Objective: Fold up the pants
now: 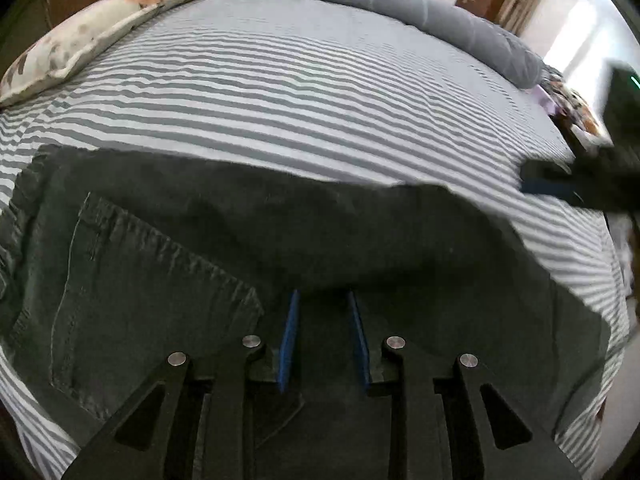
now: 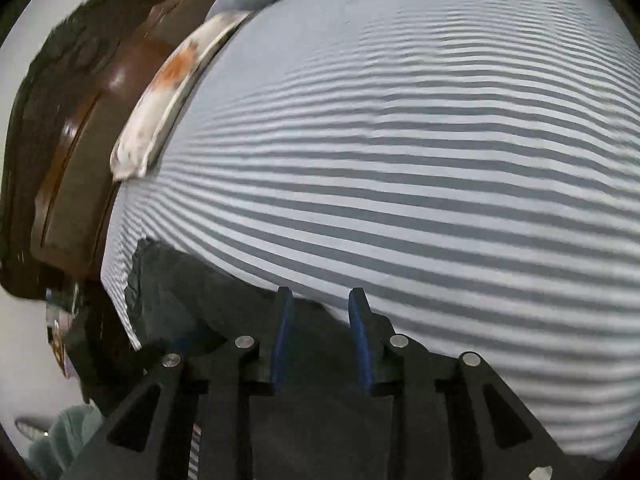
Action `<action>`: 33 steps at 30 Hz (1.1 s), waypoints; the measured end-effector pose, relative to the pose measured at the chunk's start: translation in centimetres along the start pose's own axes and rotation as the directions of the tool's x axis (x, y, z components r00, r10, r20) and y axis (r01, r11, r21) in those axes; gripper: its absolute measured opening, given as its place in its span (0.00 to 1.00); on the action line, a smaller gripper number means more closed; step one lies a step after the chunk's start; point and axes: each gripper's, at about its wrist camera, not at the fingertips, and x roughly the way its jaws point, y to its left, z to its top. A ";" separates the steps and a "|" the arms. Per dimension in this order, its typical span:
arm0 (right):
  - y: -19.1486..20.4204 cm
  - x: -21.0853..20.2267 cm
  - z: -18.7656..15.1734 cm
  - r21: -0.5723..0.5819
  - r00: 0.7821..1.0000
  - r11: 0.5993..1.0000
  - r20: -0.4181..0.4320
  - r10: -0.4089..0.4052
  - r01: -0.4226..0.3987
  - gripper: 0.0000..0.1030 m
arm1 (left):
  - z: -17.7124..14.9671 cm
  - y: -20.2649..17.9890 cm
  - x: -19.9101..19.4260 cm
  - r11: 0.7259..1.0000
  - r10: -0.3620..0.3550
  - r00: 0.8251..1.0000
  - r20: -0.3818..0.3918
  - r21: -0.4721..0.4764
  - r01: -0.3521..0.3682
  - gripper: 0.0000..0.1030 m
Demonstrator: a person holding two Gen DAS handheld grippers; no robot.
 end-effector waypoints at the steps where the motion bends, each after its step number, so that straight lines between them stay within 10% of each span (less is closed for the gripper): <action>1: 0.8 1.1 -0.2 -0.017 1.000 1.000 -0.019 0.002 -0.002 0.28 | -0.4 -0.2 -0.1 1.000 0.007 1.000 0.004 0.025 -0.007 0.26; 7: 3.7 3.6 -4.8 -0.097 0.997 0.994 -0.073 0.032 -0.039 0.27 | -0.4 1.3 -1.5 0.996 -0.062 0.995 0.074 -0.065 0.066 0.26; 14: 4.6 3.8 -11.3 -0.156 0.997 0.987 -0.072 0.016 -0.027 0.28 | 1.1 3.6 -5.6 0.951 -0.206 0.932 0.299 -0.163 0.262 0.26; 18: 4.3 3.9 -11.7 -0.121 0.996 0.991 -0.076 0.048 -0.057 0.28 | 1.9 2.9 -3.9 0.936 -0.271 0.929 0.253 -0.156 0.315 0.27; 23: 4.8 3.9 -11.6 -0.145 0.995 0.988 -0.092 0.033 -0.046 0.28 | 1.6 2.7 1.3 0.951 -0.226 0.973 0.042 -0.205 0.230 0.26; 33: 0.8 1.9 -7.0 0.023 0.994 0.995 0.028 0.101 -0.102 0.36 | 0.9 2.6 1.1 0.940 -0.248 0.967 0.051 -0.229 0.253 0.24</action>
